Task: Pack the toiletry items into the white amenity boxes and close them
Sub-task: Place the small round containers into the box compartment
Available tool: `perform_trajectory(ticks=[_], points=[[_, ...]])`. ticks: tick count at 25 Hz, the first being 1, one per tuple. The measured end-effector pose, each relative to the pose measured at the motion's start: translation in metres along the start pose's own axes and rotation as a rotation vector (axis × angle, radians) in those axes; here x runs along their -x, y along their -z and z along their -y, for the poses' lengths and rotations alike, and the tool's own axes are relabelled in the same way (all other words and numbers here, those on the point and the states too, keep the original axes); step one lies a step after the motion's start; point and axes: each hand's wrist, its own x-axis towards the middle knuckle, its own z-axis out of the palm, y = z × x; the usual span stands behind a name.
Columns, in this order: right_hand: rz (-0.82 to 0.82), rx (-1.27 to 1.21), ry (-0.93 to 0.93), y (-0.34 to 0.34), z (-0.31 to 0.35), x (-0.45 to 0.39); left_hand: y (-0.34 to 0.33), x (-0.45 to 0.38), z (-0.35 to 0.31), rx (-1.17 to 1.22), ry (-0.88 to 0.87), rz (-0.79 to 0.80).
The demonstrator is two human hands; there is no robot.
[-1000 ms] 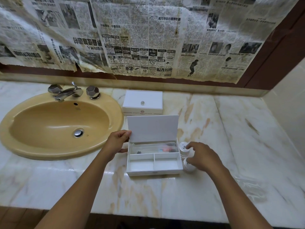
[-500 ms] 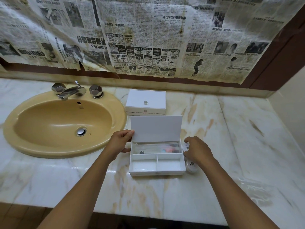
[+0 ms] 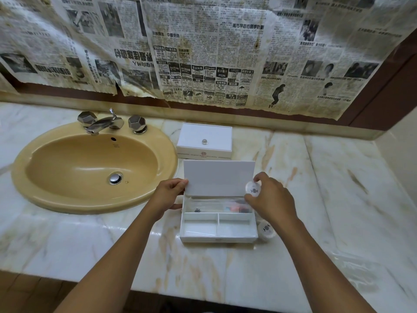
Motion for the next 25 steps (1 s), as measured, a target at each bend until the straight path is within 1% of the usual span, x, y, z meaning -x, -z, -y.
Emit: perform_trajectory(ticks=[2,5,9,14,25], points=[[0.061,-0.016,0.084,-0.002,0.024,0.012,0.001,0.000,0.001,0.005,0.000,0.003],[0.193,0.032,0.196,-0.020,0.055,0.028,0.000,-0.001,0.000,0.000,-0.007,0.005],[0.338,0.115,0.270,-0.051,0.075,0.032,-0.001,0.000,0.000,-0.009,-0.010,0.001],[0.396,0.172,0.265,-0.075,0.082,0.031,0.000,0.001,0.001,-0.012,-0.013,-0.003],[0.473,0.198,0.262,-0.091,0.091,0.030,-0.001,0.006,-0.001,0.009,-0.002,-0.010]])
